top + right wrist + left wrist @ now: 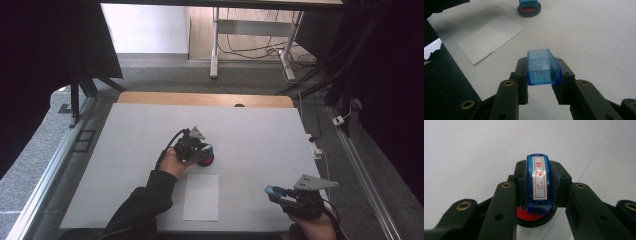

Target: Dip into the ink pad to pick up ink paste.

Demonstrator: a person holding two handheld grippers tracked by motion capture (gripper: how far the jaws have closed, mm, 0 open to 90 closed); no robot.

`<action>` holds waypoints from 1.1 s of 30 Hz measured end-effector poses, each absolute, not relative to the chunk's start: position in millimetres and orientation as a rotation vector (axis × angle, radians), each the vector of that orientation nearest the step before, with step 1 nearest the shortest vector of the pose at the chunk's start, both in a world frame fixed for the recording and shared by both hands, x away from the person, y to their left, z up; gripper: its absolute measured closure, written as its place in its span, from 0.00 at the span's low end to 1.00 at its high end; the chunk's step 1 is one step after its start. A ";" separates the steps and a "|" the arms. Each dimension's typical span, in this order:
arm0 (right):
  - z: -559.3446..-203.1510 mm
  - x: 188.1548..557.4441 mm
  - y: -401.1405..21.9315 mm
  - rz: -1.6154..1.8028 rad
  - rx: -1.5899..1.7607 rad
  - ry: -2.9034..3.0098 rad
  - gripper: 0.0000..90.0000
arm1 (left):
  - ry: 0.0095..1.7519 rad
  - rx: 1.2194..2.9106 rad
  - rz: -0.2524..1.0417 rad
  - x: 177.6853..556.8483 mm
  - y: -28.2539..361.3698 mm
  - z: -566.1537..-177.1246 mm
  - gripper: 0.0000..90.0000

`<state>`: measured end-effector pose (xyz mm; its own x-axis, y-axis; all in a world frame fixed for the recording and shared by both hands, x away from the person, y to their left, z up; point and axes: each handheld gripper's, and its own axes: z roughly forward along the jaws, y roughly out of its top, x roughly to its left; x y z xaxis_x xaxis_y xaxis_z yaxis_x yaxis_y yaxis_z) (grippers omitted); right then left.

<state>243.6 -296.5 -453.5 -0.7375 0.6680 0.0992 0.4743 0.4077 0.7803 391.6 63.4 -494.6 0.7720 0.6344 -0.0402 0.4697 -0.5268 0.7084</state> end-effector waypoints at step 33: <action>-453.2 242.6 -297.5 1.243 1.007 2.426 0.76 | 0.735 2.151 0.296 355.3 80.3 -445.5 0.78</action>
<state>242.6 -297.5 -453.2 -0.7357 0.6703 0.0975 0.4707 0.4025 0.7851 355.3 80.3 -445.5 0.8016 0.5966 -0.0391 0.4026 -0.4902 0.7731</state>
